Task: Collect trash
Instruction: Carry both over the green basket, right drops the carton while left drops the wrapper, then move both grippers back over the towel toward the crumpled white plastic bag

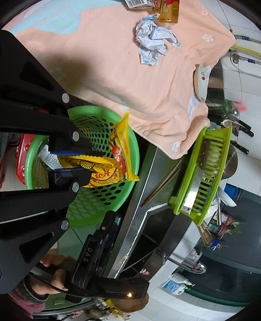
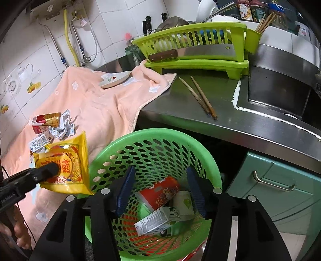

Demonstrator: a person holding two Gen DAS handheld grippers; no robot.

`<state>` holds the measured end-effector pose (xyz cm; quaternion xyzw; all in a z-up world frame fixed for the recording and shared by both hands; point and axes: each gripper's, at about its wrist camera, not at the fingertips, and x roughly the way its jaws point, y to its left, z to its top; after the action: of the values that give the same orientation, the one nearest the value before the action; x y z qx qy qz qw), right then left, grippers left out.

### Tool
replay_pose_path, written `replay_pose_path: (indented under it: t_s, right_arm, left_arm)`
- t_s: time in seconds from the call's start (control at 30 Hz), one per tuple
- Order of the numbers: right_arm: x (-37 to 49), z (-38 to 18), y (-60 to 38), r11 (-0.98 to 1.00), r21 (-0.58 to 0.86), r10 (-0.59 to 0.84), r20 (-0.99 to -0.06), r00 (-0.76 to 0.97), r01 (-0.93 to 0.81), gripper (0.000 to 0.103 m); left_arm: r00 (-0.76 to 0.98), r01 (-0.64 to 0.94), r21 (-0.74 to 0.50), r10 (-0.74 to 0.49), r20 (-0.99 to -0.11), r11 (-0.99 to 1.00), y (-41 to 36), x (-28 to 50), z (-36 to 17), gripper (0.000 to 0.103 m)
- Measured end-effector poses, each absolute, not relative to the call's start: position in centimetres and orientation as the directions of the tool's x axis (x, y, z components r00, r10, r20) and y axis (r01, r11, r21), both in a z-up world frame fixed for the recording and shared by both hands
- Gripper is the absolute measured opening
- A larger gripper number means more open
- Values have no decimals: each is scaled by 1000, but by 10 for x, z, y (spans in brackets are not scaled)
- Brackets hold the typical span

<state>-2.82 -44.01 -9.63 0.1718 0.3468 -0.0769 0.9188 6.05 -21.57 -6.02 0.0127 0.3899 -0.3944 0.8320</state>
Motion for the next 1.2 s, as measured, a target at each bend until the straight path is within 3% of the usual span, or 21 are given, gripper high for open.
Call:
replay_pose_path:
  t_s: [0.1,0.3,0.67,1.2]
  right_arm:
    - [-29,-95,-438,930,263,-20,-660,751,256,53]
    - [-29,-93,-435,932,266,-11,-657,754,246,54]
    - [-9,-80,-409,950,262,39,-641,766,171,59]
    - [57,-53,-331,969,244,178,-611,771,-31,75]
  left_arm:
    - [382,666,-286,-644,-663,689,-217,60,-61,26]
    - [388,667,-280,-643,-661,691,-214,58,-60,39]
    - [458,607,-280,-616,-641,744,-175,68,-50,39]
    - [596,426,-315,-525,-608,848,-78,103,-38,42]
